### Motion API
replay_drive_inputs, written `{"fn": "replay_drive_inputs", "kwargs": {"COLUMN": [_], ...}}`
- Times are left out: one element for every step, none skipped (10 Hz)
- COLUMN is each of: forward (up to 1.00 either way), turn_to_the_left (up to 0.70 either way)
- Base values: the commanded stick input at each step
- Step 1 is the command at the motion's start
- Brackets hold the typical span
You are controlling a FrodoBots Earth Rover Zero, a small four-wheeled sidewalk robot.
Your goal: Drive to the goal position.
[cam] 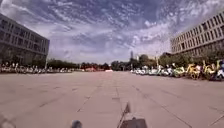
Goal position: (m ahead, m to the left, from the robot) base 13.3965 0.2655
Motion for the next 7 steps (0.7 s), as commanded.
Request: {"fn": "replay_drive_inputs", "kwargs": {"forward": [0.70,0.70,0.70,0.70,0.70,0.70,0.70], "turn_to_the_left": [0.00,0.00,0.00,0.00,0.00,0.00,0.00]}}
